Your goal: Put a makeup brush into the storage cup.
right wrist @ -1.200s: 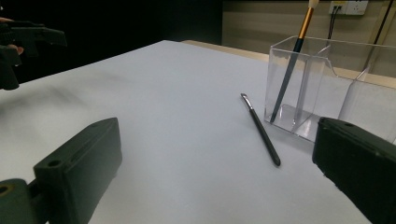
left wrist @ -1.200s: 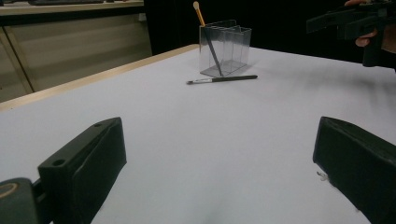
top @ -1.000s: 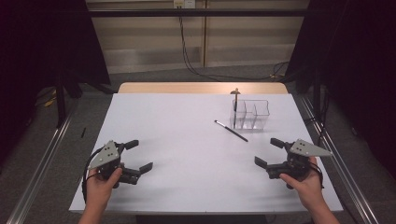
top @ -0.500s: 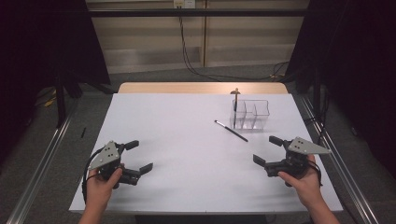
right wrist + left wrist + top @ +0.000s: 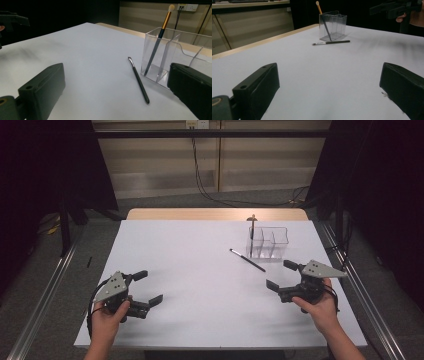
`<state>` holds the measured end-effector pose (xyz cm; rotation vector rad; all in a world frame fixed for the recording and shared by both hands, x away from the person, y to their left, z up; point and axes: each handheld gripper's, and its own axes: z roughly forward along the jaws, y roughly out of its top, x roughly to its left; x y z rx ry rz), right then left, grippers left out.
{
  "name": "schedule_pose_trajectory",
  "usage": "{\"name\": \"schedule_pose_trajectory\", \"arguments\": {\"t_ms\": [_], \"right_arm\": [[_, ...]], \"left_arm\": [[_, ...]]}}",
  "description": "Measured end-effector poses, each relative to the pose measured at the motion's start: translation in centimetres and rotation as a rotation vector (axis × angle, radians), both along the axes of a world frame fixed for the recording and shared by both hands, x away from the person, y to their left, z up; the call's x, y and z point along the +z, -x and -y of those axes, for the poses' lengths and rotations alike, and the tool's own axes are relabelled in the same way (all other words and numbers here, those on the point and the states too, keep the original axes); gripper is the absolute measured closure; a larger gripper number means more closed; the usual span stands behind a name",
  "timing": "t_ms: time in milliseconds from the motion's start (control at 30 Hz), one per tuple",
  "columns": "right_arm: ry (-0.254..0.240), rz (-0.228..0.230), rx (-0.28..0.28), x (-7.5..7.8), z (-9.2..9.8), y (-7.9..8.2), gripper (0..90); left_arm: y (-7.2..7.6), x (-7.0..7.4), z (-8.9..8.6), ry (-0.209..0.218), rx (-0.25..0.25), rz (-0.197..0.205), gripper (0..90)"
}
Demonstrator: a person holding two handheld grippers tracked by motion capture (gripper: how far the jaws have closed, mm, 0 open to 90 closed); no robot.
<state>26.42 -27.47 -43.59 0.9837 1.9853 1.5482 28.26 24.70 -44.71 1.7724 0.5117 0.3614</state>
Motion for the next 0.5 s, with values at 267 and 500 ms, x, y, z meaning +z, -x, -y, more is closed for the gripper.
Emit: {"name": "schedule_pose_trajectory", "arguments": {"t_ms": [267, 500], "right_arm": [[0.016, 0.003, 0.007, 0.3, -0.7, -1.3, 1.3], [0.019, 0.002, 0.012, 0.4, -1.3, -2.2, 1.3]], "left_arm": [[0.0, 0.0, 0.0, 0.0, 0.001, 0.001, 2.6], [0.0, -0.1, 0.0, 0.001, 0.0, 0.0, 2.6]]}}
